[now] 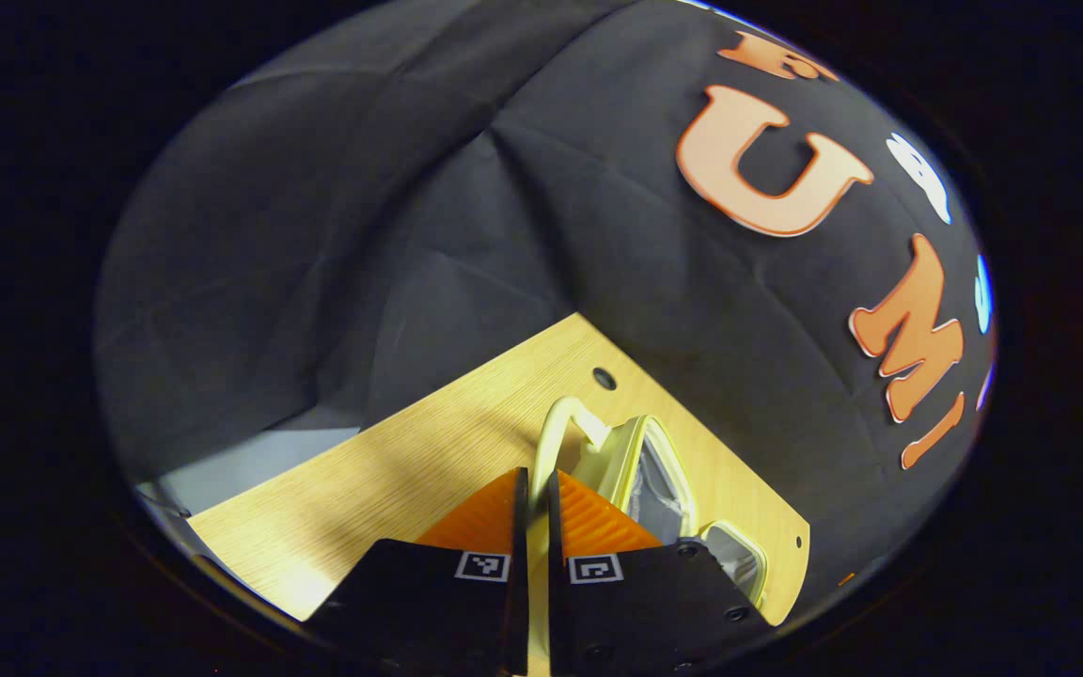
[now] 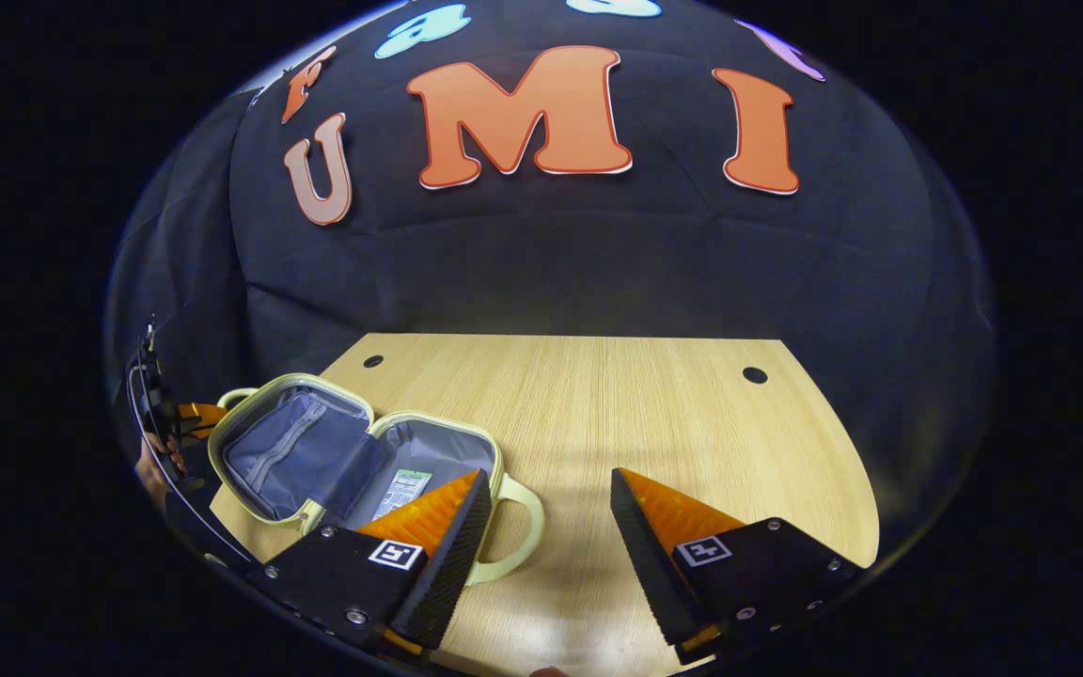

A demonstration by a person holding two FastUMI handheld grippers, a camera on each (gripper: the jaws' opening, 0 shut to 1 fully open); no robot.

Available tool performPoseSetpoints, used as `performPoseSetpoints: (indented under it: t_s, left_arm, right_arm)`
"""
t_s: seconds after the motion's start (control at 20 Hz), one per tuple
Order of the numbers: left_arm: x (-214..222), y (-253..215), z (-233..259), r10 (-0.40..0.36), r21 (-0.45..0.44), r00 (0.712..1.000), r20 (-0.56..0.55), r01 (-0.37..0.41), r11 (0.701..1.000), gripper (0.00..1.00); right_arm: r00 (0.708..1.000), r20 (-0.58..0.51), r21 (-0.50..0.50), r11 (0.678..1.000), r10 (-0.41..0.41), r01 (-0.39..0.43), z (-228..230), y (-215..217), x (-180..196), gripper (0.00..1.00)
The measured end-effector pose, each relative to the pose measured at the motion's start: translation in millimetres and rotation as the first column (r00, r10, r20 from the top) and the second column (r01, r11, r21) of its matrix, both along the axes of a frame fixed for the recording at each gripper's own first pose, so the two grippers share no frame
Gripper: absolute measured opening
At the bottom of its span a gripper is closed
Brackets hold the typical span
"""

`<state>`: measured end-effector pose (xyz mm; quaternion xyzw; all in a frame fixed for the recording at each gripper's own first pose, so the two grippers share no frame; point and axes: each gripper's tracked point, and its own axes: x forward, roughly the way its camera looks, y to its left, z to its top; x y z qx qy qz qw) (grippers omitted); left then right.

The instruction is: First open the suitcase, pack the skin care products into it, and then close the suitcase.

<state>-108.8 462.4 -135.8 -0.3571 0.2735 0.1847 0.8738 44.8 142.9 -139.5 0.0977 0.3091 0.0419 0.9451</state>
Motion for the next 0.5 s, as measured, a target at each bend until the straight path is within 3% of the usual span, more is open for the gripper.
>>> performPoseSetpoints:
  t_s: [0.3, 0.5]
  left_arm:
    - [15.5, -45.9, 87.8, -0.097, 0.090, 0.989, 0.116, 0.086, 0.992, 0.08]
    - [26.8, -99.6, 134.2, -0.171, 0.104, 0.962, 0.213, 0.152, 0.983, 0.08]
  right_arm:
    - [0.998, 0.068, -0.070, 0.998, 0.009, -0.004, 9.3, -19.6, 1.6, 0.84]
    - [0.992, 0.124, -0.096, 0.995, 0.036, -0.025, 27.6, -29.4, 2.6, 0.87]
